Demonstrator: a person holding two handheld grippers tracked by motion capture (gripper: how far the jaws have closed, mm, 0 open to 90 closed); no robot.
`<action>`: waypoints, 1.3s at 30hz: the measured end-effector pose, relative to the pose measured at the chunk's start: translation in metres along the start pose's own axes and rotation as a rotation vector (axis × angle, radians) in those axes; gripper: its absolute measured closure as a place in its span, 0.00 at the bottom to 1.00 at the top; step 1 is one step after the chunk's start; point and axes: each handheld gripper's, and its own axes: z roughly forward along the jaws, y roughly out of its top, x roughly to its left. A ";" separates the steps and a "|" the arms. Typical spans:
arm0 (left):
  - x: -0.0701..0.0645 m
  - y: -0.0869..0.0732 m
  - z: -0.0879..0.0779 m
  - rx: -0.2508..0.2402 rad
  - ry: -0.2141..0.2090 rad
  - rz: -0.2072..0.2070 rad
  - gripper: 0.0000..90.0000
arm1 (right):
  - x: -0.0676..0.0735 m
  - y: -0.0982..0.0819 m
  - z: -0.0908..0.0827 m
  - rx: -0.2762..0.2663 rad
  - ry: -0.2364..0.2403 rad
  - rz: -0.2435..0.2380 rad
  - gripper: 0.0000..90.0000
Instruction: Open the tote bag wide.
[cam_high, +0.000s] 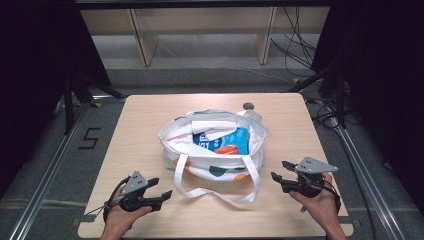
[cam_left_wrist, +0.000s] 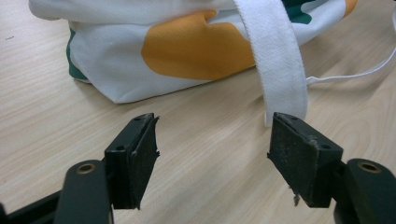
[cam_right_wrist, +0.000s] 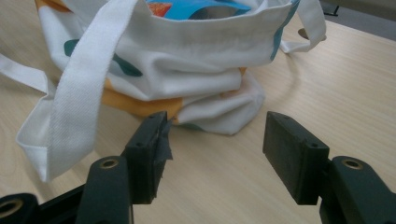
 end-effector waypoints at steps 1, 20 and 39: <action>0.000 -0.002 0.000 0.012 0.002 0.008 0.34 | 0.005 -0.003 -0.001 0.027 0.007 0.043 0.46; -0.010 -0.014 -0.001 0.049 -0.015 0.002 0.32 | 0.018 -0.023 -0.004 0.070 0.038 0.012 0.43; -0.016 -0.020 -0.002 0.110 -0.008 0.047 0.30 | 0.032 -0.048 -0.015 0.136 0.090 0.033 0.39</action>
